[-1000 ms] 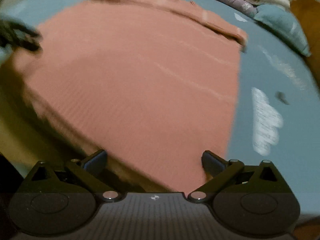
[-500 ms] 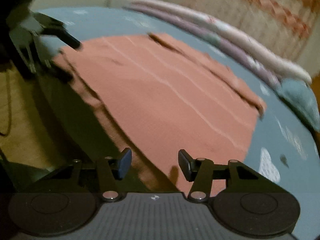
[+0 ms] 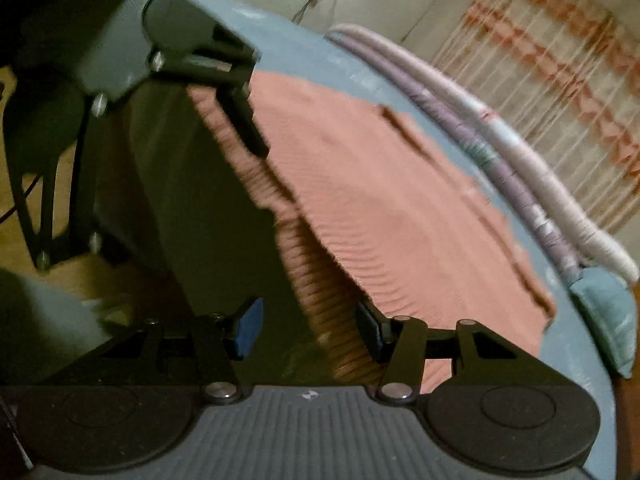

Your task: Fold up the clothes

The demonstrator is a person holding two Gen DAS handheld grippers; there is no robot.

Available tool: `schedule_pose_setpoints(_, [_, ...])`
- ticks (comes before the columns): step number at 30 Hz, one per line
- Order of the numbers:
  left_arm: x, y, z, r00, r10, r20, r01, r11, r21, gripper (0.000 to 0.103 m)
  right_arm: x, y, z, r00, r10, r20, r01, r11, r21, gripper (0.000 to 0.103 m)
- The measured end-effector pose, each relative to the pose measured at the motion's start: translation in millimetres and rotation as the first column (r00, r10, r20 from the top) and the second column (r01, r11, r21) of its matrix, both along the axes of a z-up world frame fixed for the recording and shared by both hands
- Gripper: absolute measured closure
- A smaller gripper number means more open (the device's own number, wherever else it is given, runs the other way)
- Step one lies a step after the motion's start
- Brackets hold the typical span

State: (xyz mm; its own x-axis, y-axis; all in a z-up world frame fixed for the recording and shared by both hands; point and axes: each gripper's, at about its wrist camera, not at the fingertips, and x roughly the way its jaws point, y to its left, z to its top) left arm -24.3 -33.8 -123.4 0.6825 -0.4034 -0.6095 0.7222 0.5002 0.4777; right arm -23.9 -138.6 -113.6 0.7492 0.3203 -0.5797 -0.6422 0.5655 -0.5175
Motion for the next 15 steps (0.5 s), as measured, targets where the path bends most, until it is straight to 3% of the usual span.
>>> schedule_pose_setpoints(6, [4, -16, -12, 0.995, -0.058, 0.08, 0.047, 0.99, 0.129, 0.006, 11, 14, -13, 0.996, 0.037, 0.083, -0.023, 0.986, -0.163, 0.045])
schedule_pose_setpoints(11, [12, -20, -17, 0.994, -0.065, 0.083, 0.052, 0.986, 0.156, 0.006, 8, 26, -47, 0.976, 0.14, 0.167, -0.069, 0.925, -0.373, 0.043])
schedule_pose_setpoints(12, [13, -19, -17, 0.994, -0.063, 0.086, 0.049, 0.986, 0.157, 0.006, 7, 27, -50, 0.971, 0.148, 0.188, -0.062, 0.915, -0.397, 0.051])
schedule_pose_setpoints(13, [12, -18, -16, 0.994, -0.062, 0.089, 0.048, 0.986, 0.158, 0.006, 6, 26, -49, 0.967, 0.145, 0.212, -0.047, 0.912, -0.407, 0.07])
schedule_pose_setpoints(15, [12, -16, -15, 0.994, -0.061, 0.09, 0.047, 0.987, 0.154, 0.006, 6, 23, -38, 0.964, 0.118, 0.239, -0.018, 0.923, -0.384, 0.083])
